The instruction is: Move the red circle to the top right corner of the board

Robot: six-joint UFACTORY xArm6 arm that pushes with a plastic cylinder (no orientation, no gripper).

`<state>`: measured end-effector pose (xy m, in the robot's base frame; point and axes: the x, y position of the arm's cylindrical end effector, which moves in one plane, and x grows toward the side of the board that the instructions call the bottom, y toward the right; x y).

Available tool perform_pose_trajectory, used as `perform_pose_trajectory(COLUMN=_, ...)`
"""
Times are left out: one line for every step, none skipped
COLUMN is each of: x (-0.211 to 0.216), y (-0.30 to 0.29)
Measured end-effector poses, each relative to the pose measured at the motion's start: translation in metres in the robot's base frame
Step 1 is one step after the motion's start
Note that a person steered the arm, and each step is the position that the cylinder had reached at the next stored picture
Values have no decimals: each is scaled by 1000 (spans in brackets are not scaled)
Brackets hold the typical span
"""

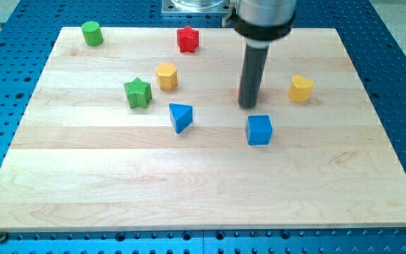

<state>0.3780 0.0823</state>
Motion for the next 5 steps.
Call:
perform_pose_trajectory(x=-34, y=1)
perform_pose_trajectory(x=-70, y=2)
perform_pose_trajectory(x=-92, y=43)
perform_pose_trajectory(x=-93, y=74)
perform_pose_trajectory(x=-98, y=30)
